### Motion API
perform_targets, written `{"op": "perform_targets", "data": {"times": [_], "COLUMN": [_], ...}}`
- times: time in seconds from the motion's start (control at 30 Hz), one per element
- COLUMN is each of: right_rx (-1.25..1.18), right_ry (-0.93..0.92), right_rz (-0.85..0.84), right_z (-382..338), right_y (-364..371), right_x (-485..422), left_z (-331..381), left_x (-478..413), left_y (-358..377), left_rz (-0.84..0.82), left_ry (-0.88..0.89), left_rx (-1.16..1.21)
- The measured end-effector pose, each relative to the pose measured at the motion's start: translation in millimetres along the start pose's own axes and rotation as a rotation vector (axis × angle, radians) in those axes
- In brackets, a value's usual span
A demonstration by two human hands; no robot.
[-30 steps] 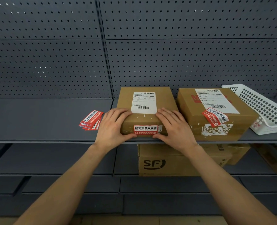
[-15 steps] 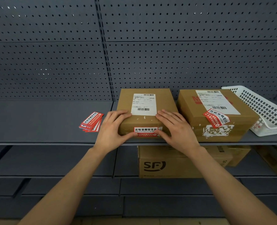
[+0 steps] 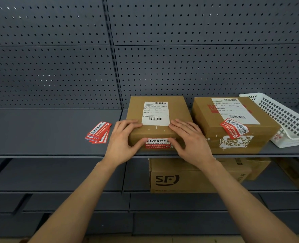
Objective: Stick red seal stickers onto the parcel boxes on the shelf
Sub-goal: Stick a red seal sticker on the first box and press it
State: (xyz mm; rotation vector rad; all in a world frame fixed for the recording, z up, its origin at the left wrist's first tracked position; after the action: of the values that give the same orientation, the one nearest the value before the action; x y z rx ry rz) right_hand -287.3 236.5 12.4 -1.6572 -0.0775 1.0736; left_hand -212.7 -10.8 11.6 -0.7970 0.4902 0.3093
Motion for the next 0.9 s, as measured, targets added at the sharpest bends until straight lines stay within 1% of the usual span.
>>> {"op": "perform_targets", "data": {"times": [0.07, 0.17, 0.23, 0.3, 0.5, 0.6, 0.7, 0.77, 0.9], "right_rx": [-0.002, 0.008, 0.022, 0.027, -0.039, -0.054, -0.041, 0.003, 0.110], "right_ry": [0.049, 0.122, 0.147, 0.154, 0.095, 0.098, 0.060, 0.044, 0.063], "right_rz": [0.026, 0.096, 0.133, 0.135, 0.113, 0.096, 0.053, 0.031, 0.052], "right_z": [-4, -10, -13, -13, -5, -3, -4, -6, -15], "right_y": [-2, -4, -3, -1, -4, -4, -4, -3, -1], "right_x": [-1, -4, -5, -5, -4, -4, -1, 0, 0], "left_z": [6, 15, 18, 20, 15, 12, 7, 8, 22], "left_x": [0, -3, -5, -5, -3, -3, 0, 3, 3], "left_y": [1, 5, 8, 9, 4, 3, 1, 3, 11], "left_rz": [0.027, 0.089, 0.124, 0.139, 0.107, 0.101, 0.050, 0.017, 0.061], "left_ry": [0.008, -0.028, -0.049, -0.050, -0.036, -0.038, -0.034, -0.019, -0.009], "left_rx": [-0.034, -0.112, -0.150, -0.162, -0.117, -0.081, -0.040, -0.099, -0.298]}}
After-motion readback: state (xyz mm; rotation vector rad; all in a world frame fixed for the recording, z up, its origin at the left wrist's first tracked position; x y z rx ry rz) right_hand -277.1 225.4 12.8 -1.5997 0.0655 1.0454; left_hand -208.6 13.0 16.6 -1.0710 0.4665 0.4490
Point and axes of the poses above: each hand's wrist, its own x-axis away from the middle knuckle, its own y-axis out of the palm, z = x × y, the point moved 7 cm from there along -x, towards the middle knuckle, and after that the axes turned 11 degrees about x, right-handed, at the moved point
